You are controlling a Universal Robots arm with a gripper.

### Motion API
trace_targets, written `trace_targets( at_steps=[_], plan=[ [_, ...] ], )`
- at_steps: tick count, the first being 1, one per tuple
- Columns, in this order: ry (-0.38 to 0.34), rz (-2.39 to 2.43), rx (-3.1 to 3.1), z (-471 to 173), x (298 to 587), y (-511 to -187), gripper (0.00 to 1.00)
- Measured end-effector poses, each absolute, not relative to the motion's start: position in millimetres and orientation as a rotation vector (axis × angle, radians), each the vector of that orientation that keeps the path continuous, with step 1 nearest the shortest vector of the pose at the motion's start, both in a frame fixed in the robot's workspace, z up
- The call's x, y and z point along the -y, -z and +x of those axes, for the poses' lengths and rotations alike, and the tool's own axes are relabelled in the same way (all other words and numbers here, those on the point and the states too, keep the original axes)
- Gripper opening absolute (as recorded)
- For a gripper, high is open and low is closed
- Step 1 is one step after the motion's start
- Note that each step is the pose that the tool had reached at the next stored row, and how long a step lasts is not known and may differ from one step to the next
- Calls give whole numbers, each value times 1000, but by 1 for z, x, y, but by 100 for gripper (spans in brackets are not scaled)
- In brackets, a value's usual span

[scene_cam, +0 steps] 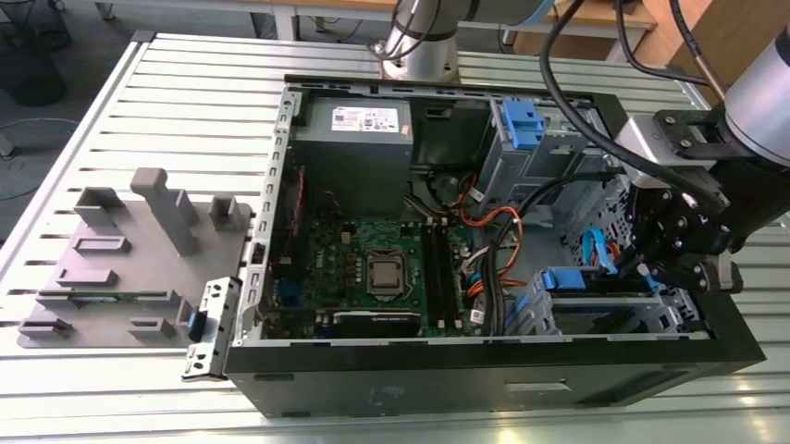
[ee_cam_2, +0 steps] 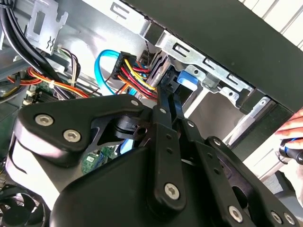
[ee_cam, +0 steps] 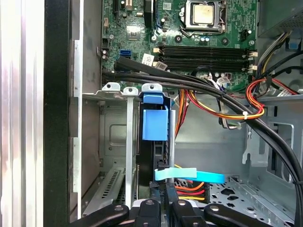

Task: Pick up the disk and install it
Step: 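Insert the second disk wire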

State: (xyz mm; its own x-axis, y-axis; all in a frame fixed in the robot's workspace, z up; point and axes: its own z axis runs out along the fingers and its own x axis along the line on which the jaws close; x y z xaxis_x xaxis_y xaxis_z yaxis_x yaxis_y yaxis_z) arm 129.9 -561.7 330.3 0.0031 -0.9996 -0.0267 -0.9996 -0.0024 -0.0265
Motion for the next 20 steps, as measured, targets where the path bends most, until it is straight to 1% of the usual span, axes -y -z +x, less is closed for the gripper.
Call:
trace_targets(
  at_steps=[11, 13, 14, 20],
  plan=[
    [-1, -2197, -2191, 130, 562, -328, 16],
    [-1, -2197, -2191, 130, 562, -328, 17],
    [-1, -2197, -2192, 130, 562, -328, 24],
    [-1, -2198, -2192, 130, 562, -331, 24]
  ],
)
